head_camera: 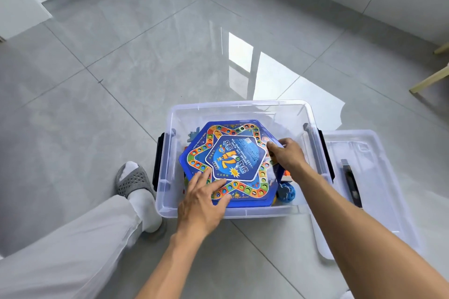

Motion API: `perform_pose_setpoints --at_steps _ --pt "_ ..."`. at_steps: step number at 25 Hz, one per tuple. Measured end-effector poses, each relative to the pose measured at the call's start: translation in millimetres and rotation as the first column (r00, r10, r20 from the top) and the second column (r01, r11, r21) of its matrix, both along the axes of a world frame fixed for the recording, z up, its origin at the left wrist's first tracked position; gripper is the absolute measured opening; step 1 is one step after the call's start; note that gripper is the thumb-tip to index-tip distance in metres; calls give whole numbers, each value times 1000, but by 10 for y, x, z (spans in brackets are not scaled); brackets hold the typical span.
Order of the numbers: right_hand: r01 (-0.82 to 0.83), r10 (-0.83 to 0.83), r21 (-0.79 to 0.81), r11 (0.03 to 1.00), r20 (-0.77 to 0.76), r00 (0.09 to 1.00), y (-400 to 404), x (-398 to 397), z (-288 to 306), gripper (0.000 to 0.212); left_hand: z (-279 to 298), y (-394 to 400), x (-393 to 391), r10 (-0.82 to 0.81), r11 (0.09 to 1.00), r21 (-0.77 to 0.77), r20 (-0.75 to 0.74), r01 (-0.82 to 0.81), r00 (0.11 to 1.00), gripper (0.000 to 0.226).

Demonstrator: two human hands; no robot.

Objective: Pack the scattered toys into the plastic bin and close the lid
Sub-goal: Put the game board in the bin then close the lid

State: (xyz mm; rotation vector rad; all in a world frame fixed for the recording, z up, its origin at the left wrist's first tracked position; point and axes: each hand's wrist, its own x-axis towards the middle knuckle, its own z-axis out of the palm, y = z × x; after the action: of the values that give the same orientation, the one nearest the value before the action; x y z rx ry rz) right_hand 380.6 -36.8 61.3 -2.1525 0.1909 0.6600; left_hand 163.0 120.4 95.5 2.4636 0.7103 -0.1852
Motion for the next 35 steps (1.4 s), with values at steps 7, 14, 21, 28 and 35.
perform_pose_setpoints --at_steps 7,14,21,28,35 --pt "171 -250 186 967 608 754 -440 -315 542 19 -42 -457 0 -337 917 281 163 283 927 55" --pt "532 -497 -123 837 235 835 -1690 -741 -134 21 -66 -657 126 -464 847 358 137 393 876 46" --pt "-205 185 -628 751 -99 978 -1755 -1282 -961 23 -165 -726 308 -431 845 422 172 330 886 45" --pt "105 -54 -427 898 130 990 -1856 -554 -453 23 -63 -760 504 -355 887 345 84 307 931 42" --pt "126 -166 149 981 301 939 -2191 -136 971 16 261 -661 429 -166 962 -179 223 208 961 37"
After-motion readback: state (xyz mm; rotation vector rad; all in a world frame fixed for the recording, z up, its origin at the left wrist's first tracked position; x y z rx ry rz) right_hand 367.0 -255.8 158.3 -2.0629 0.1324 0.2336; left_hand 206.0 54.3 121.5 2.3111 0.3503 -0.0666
